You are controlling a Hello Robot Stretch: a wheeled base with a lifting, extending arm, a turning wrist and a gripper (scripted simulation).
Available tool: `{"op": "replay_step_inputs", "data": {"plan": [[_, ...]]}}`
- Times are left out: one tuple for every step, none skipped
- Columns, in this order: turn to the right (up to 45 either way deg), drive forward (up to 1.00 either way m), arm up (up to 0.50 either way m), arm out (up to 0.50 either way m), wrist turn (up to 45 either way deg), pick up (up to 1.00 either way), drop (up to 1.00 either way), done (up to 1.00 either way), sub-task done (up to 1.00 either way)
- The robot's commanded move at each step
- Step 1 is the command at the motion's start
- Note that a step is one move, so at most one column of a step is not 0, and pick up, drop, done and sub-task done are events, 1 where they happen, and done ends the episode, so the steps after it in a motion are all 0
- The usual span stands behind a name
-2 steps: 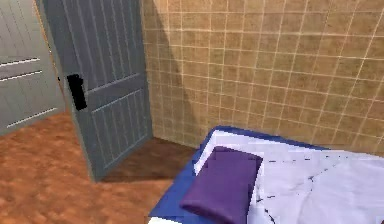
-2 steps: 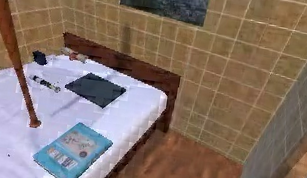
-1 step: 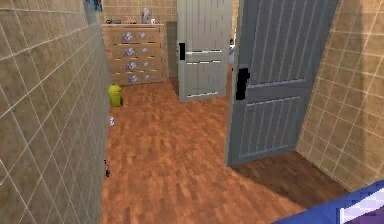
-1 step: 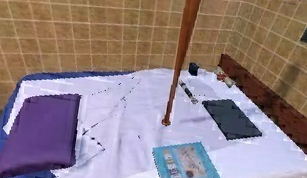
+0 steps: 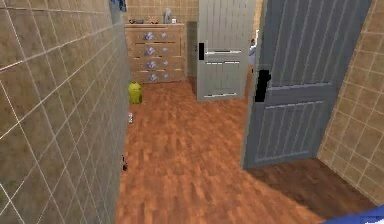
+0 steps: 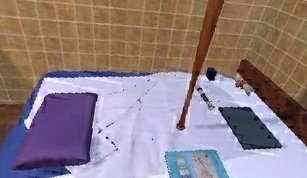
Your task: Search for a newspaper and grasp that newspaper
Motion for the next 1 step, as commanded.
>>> {"op": "replay_step_inputs", "data": {"plan": [[0.0,0.75,0.0,0.0,0.0,0.0,0.0,0.0,0.0]]}}
